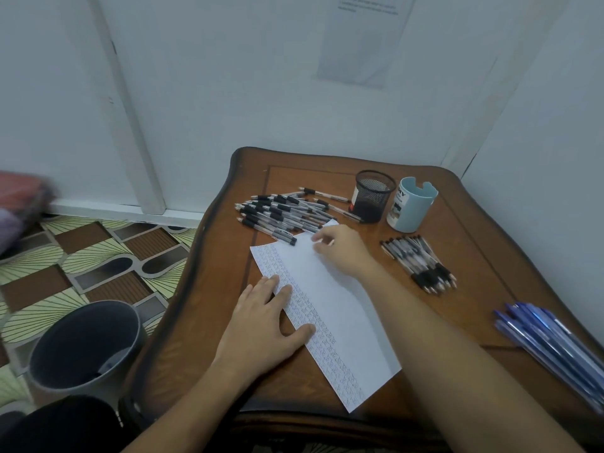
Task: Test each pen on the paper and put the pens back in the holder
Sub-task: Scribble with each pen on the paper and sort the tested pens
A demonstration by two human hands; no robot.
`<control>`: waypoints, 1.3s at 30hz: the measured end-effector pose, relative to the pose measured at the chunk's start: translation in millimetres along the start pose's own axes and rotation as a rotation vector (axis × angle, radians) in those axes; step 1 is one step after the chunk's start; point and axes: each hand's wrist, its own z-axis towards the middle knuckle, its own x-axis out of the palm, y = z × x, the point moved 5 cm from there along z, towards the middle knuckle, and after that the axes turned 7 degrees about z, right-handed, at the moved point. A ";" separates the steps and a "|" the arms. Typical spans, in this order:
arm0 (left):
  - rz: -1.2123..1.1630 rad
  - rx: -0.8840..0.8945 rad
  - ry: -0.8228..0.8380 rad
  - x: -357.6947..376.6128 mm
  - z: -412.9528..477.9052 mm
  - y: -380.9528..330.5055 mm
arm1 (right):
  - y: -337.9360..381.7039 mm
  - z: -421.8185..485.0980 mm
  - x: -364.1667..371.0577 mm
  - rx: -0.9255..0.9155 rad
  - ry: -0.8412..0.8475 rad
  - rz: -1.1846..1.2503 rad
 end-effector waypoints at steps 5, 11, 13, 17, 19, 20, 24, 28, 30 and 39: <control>-0.002 0.005 0.010 0.3 0.2 0.4 | 22.4 20.4 39.1 0.018 -0.057 -0.098; 0.017 0.012 0.008 1.1 0.3 1.7 | 23.9 22.8 41.7 -0.010 -0.077 -0.194; 0.012 0.010 0.014 0.9 0.6 1.9 | 15.9 20.1 34.0 0.025 -0.095 -0.072; 0.007 0.011 0.022 0.5 0.3 2.0 | -5.6 13.4 12.0 0.127 -0.124 0.219; 0.007 0.013 0.014 -0.1 -0.3 1.4 | -12.0 9.6 -0.7 0.126 -0.123 0.285; 0.004 0.013 0.012 -0.2 -0.5 1.2 | -14.6 7.0 -7.3 0.124 -0.132 0.334; -0.007 0.015 0.002 0.4 -0.2 1.7 | -24.3 -11.3 -27.9 0.205 -0.218 0.796; -0.023 0.014 -0.010 1.9 0.1 1.5 | -31.6 -31.1 -39.3 0.252 -0.302 1.383; -0.022 0.016 -0.016 1.6 0.0 1.0 | -33.0 -41.2 -42.2 0.233 -0.322 1.446; -0.049 0.013 -0.020 2.6 0.6 0.5 | -17.1 -84.8 -40.1 0.133 -0.212 1.290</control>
